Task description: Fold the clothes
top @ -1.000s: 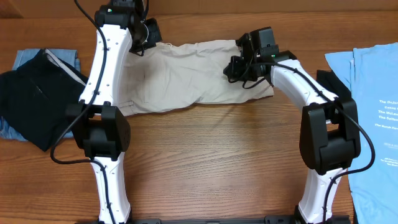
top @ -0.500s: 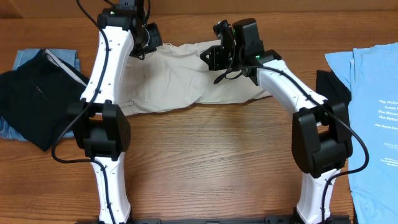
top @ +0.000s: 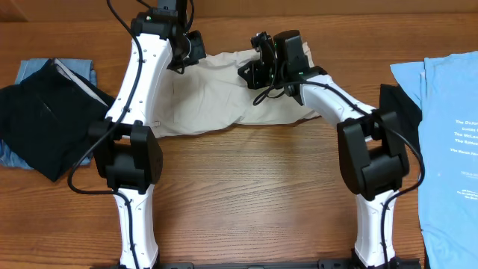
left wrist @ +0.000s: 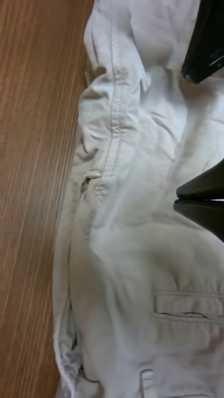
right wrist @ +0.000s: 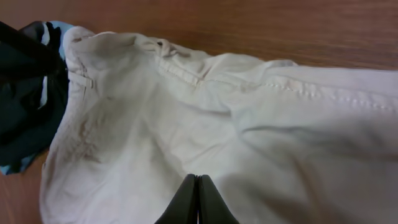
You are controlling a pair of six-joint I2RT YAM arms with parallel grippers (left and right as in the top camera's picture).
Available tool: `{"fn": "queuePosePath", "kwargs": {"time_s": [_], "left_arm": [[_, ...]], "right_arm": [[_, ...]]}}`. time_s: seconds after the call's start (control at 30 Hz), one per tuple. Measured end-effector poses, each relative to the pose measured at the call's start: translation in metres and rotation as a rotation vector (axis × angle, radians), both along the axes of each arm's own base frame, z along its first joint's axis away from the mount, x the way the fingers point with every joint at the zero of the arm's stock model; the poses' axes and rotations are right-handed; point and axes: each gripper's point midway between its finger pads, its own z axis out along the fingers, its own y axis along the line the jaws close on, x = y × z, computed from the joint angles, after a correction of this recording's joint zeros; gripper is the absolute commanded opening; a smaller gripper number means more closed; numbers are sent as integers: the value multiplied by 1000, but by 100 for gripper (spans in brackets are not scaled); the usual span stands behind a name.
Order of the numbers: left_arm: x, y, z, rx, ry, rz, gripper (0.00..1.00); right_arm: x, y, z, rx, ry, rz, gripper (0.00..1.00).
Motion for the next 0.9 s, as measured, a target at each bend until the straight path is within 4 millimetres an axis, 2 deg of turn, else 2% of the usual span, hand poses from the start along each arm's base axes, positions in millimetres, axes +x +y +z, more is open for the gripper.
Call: {"fn": "queuePosePath", "kwargs": {"time_s": [0.1,0.23,0.43,0.5,0.63,0.77,0.9], "left_arm": [[7,-1,-10,-2,-9,0,4],[10,3,-48,29,39,10,4],[21,9,-86,76,50,28,4],[26,15,-89,109,32,44,5],[37,21,-85,140,-18,64,4],[45,21,-81,142,-53,70,4],[47,21,-80,140,-65,72,5]], "right_arm": [[15,4,-8,21,-64,-8,4],[35,-5,-20,0,-90,-118,4],[66,-22,-11,-32,-219,-263,4],[71,-26,-14,-42,-236,-289,4],[72,-31,-44,-77,-207,-311,4],[72,-31,-59,-85,-196,-312,4],[70,-22,-52,-41,-207,-267,4]]}}
